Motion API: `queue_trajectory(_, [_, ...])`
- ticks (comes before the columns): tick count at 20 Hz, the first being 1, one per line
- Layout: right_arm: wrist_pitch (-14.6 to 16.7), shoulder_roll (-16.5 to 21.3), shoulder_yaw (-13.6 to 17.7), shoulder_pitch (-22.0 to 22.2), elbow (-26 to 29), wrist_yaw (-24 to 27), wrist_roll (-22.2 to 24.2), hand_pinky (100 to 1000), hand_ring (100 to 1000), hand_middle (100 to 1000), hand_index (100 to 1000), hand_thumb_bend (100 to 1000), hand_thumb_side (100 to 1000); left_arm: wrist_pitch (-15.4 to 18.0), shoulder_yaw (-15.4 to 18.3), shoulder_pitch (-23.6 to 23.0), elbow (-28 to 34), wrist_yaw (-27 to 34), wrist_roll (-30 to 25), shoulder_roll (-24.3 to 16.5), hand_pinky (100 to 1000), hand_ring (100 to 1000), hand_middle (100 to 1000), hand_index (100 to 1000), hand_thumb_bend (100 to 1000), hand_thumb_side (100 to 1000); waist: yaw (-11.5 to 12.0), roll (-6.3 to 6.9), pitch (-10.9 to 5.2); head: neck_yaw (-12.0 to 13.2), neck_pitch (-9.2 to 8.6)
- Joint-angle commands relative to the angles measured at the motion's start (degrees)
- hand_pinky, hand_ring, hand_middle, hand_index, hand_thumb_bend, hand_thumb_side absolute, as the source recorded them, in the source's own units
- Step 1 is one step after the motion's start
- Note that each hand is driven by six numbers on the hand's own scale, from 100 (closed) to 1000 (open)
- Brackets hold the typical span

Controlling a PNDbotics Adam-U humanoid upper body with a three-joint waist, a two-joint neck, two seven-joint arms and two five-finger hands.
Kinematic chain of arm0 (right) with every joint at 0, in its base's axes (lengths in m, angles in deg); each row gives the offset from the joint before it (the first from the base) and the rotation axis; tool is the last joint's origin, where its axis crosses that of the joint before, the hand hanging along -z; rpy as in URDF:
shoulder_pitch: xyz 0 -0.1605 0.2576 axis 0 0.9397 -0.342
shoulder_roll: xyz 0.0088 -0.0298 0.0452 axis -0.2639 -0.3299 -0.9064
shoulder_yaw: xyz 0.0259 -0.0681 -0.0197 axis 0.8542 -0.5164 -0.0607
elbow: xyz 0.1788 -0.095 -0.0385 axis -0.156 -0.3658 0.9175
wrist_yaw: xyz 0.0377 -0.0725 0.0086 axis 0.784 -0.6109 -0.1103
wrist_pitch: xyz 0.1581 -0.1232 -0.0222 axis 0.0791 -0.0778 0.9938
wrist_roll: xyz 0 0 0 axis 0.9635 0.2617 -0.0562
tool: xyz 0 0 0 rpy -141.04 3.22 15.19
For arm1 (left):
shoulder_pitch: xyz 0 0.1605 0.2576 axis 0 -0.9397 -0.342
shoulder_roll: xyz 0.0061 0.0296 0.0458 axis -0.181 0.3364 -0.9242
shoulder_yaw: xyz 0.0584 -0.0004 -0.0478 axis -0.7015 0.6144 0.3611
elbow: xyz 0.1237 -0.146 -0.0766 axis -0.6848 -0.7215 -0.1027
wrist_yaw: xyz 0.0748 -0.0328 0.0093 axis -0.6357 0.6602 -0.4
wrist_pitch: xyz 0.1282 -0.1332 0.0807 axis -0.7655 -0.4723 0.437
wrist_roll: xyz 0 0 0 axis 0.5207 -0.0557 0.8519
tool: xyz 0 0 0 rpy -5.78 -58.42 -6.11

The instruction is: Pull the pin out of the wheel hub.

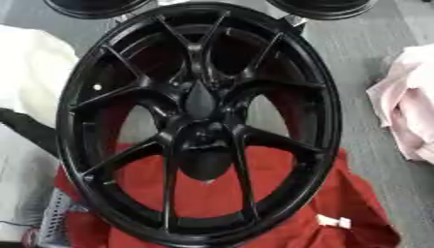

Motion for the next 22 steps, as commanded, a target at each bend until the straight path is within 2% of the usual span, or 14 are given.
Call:
queue_trajectory(1, [0.3, 1.2, 0.6, -0.5, 1.1, 0.0, 0.0, 772, 689, 612, 672, 100, 599, 0.2, 1.0, 0.3, 0.6, 1.1, 0.4, -1.5, 891, 843, 825, 920, 228, 708, 0.1, 0.13, -1.03, -0.1, -0.66])
queue_trajectory(5, [0.3, 1.2, 0.6, -0.5, 1.1, 0.0, 0.0, 771, 688, 611, 672, 100, 599, 0.4, 1.0, 0.4, 1.4, 2.2, 0.9, -1.2, 878, 827, 807, 907, 151, 688, 0.2, 0.12, -1.08, -0.1, -0.63])
queue_trajectory(6, [0.3, 1.2, 0.6, -0.5, 1.1, 0.0, 0.0, 771, 688, 611, 672, 100, 594, 0.5, 1.1, 0.5, 1.8, 2.7, 1.2, -1.1, 873, 818, 795, 902, 106, 680, 0.2, 0.12, -1.1, -0.1, -0.64])
queue_trajectory(9, [0.4, 1.4, 0.6, -0.6, 1.1, -0.1, 0.1, 771, 688, 611, 672, 100, 587, 1.5, 1.6, 1.0, 4.4, 5.8, 3.2, -0.8, 862, 796, 777, 896, 100, 663, 0.3, 0.04, -1.2, -0.2, -0.68])
queue_trajectory(12, [0.6, 1.9, 0.5, -0.7, 1.1, -0.2, 0.3, 771, 689, 612, 673, 100, 577, 2.6, 2.0, 1.3, 8.7, 9.8, 6.6, -0.7, 848, 770, 758, 891, 100, 712, 0.4, -0.1, -1.32, -0.2, -0.65])
queue_trajectory(15, [0.8, 2.3, 0.5, -0.9, 1.1, -0.5, 0.5, 771, 689, 613, 673, 100, 570, 1.9, 2.5, 1.1, 14.2, 14.8, 12.9, -0.1, 832, 745, 742, 885, 100, 751, 0.5, -0.21, -1.39, -0.2, -0.56])
queue_trajectory(18, [1.1, 2.7, 0.4, -1.2, 1.1, -0.7, 0.7, 771, 690, 614, 674, 100, 560, -0.9, 2.3, -0.6, 20.7, 19.5, 21.0, 1.2, 825, 734, 736, 884, 100, 726, 0.6, -0.22, -1.37, 0.0, -0.52])
queue_trajectory(22, [1.4, 3.1, 0.3, -1.8, 1.1, -1.1, 0.9, 772, 691, 614, 675, 100, 549, -3.4, 2.4, -3.8, 30.6, 24.4, 29.8, 5.6, 822, 729, 735, 886, 100, 745, 0.4, -0.32, -1.26, 0.2, -0.55])
